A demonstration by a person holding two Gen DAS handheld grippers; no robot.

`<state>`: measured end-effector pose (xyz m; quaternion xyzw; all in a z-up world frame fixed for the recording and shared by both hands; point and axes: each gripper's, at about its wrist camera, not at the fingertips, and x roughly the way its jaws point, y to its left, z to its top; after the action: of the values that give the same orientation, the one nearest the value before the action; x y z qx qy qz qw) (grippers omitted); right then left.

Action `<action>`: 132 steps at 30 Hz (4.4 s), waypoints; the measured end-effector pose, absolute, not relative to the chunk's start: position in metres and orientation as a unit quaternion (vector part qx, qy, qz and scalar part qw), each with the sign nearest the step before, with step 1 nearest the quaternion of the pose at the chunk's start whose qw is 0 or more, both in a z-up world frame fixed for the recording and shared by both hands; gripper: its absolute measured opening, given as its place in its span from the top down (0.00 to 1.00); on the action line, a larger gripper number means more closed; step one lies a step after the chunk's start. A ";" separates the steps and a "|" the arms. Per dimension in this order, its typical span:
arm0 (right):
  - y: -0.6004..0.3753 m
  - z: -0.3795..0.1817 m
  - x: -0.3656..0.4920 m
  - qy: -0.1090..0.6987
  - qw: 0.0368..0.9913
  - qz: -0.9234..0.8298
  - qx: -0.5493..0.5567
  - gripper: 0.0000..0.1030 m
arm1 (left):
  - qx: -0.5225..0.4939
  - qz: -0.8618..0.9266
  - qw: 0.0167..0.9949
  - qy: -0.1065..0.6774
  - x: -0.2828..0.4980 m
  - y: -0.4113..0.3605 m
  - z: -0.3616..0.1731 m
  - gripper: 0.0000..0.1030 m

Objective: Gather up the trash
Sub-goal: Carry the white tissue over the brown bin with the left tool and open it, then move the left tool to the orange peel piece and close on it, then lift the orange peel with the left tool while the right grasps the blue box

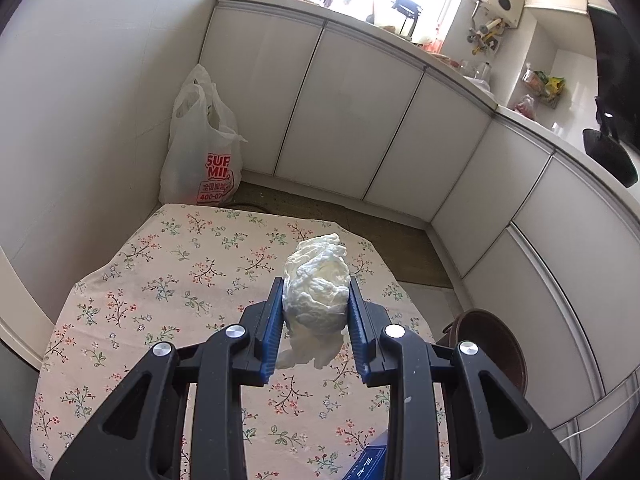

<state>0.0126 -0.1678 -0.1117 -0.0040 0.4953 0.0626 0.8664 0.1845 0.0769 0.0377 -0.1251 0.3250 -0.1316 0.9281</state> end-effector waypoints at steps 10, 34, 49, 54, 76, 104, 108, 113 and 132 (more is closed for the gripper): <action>-0.204 -0.051 0.016 0.428 0.903 0.029 0.007 0.84 | -0.112 -0.132 0.931 0.322 0.177 0.068 0.040 0.71; -0.359 -0.026 0.075 0.318 0.928 -0.171 0.090 0.46 | -0.086 -0.153 0.911 0.372 0.139 -0.006 -0.009 0.70; -0.419 0.005 0.019 0.240 0.916 -0.295 0.128 0.07 | -0.078 -0.257 0.887 0.376 0.149 -0.168 0.022 0.69; -0.451 -0.001 0.002 0.278 0.882 -0.361 0.116 0.07 | -0.036 -0.290 0.883 0.367 0.152 -0.230 0.035 0.69; -0.467 -0.012 -0.006 0.303 0.873 -0.354 0.144 0.07 | 0.012 -0.295 0.867 0.401 0.166 -0.299 0.018 0.28; -0.424 -0.044 0.044 0.393 0.877 -0.240 0.139 0.07 | 0.081 -0.112 0.833 0.536 0.151 -0.037 -0.038 0.16; -0.410 -0.045 0.053 0.396 0.882 -0.222 0.126 0.07 | 0.041 -0.063 0.805 0.589 0.136 0.010 -0.057 0.16; -0.390 -0.045 0.062 0.398 0.889 -0.201 0.106 0.07 | -0.110 0.025 0.783 0.611 0.110 0.056 -0.100 0.16; -0.322 -0.053 0.071 0.431 0.895 -0.095 0.066 0.07 | -0.152 0.056 0.795 0.584 0.091 0.054 -0.141 0.60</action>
<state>0.0706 -0.3218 -0.0535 0.0657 0.4313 -0.0954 0.8948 0.0906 0.0540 -0.1408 -0.1516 0.5842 0.0559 0.7954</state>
